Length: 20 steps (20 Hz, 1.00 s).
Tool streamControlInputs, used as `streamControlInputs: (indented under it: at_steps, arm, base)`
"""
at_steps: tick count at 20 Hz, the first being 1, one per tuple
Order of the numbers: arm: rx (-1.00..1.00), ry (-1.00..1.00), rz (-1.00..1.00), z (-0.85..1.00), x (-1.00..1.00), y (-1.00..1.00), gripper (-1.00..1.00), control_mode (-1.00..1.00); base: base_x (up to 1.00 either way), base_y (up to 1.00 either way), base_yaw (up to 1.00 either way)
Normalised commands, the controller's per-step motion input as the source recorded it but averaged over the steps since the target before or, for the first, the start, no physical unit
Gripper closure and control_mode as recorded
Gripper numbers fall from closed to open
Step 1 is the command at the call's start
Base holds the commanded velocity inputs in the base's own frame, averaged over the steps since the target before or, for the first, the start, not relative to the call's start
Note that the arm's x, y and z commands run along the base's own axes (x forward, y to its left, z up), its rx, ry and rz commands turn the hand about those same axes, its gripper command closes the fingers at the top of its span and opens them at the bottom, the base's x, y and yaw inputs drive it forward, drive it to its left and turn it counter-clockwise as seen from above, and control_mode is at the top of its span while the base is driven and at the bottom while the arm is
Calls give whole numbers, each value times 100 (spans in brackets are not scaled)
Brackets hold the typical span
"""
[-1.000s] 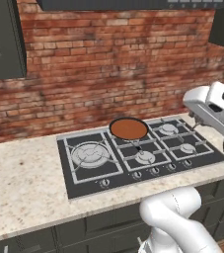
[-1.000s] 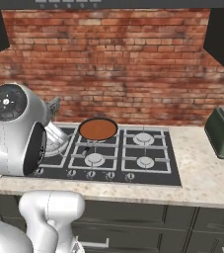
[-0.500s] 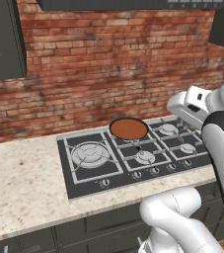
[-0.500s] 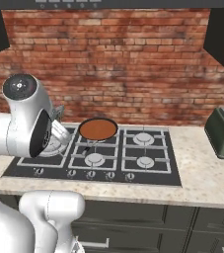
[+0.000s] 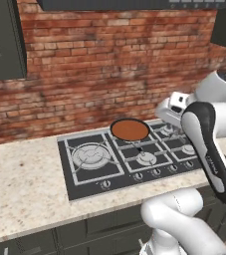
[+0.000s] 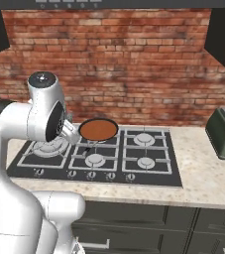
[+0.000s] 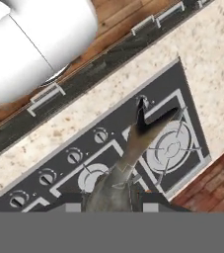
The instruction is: Retrieve the fish from the fridge and place it on the saucepan with marinade on the stove.
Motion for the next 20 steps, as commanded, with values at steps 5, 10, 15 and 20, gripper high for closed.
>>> streamControlInputs:
  at_steps: [5, 10, 15, 20]
  arm:
    - [0, 11, 0, -29, 47, 0, 100, -100]
    - [0, 3, 0, -24, 42, 0, 100, -100]
    - [0, 0, 0, -24, 42, 0, 100, -100]
    - [-7, 0, 0, -32, 42, 0, 100, -100]
  base:
    - [0, 0, 0]
    - [0, 0, 0]
    - [0, 0, 0]
    - [0, 0, 0]
